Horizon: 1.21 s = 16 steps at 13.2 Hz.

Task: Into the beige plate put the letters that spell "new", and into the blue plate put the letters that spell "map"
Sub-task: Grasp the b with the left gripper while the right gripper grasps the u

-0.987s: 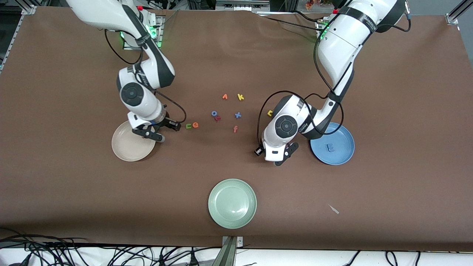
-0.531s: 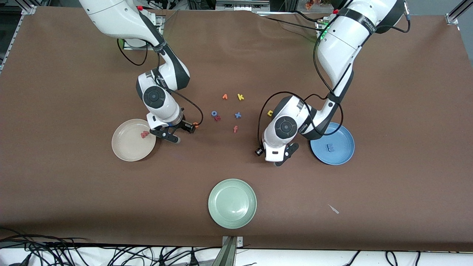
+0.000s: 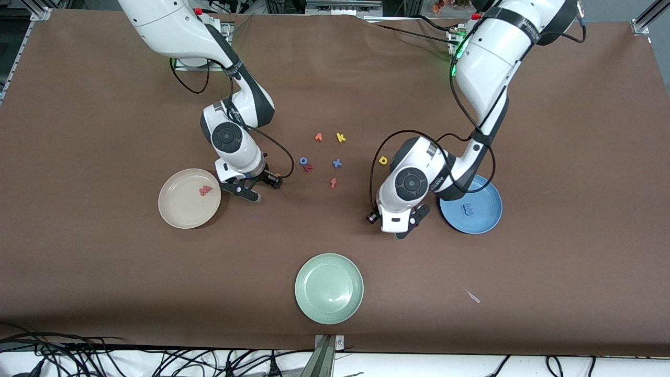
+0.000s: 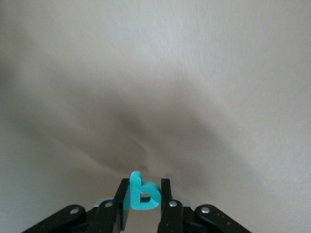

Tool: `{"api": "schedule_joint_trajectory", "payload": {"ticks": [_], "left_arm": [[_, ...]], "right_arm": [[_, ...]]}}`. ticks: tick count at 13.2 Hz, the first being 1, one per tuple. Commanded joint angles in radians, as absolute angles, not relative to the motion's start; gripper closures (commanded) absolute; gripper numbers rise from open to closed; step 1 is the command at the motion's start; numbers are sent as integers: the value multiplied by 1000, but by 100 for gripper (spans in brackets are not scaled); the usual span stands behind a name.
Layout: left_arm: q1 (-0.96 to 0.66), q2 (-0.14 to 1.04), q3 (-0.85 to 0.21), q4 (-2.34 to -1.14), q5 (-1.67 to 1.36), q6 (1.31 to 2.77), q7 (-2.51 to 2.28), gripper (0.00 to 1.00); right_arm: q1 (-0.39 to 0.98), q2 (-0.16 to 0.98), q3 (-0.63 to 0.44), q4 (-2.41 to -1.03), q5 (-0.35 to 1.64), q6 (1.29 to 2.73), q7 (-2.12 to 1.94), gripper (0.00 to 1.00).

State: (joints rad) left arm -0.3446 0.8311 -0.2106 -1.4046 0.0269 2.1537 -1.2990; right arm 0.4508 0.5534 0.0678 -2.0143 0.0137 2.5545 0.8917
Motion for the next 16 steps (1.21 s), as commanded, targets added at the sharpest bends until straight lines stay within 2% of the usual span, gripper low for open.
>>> {"api": "schedule_joint_trajectory", "payload": {"ticks": [1, 3, 5, 7, 9, 12, 16], "left_arm": [[-284, 755, -212, -1414, 51, 2004, -1136, 95], [-233, 712, -210, -1417, 52, 1893, -976, 95], [-171, 684, -210, -1427, 52, 1815, -809, 95], [-115, 670, -210, -1437, 54, 1777, -666, 95], [-74, 664, -207, -1463, 58, 1769, -542, 95], [-18, 672, -209, -1512, 130, 1784, -387, 94], [-20, 670, -213, -1600, 132, 1819, -379, 93]], "right_arm": [[459, 560, 66, -2020, -3, 2575, 922, 33], [459, 560, 66, -2042, -3, 2600, 922, 40], [459, 560, 66, -2045, -3, 2605, 922, 55], [459, 558, 66, -2046, -3, 2605, 922, 70], [459, 554, 66, -2045, -3, 2602, 917, 80], [453, 517, 55, -2039, -3, 2573, 861, 81], [365, 414, 8, -2025, -2, 2389, 582, 81]]}}
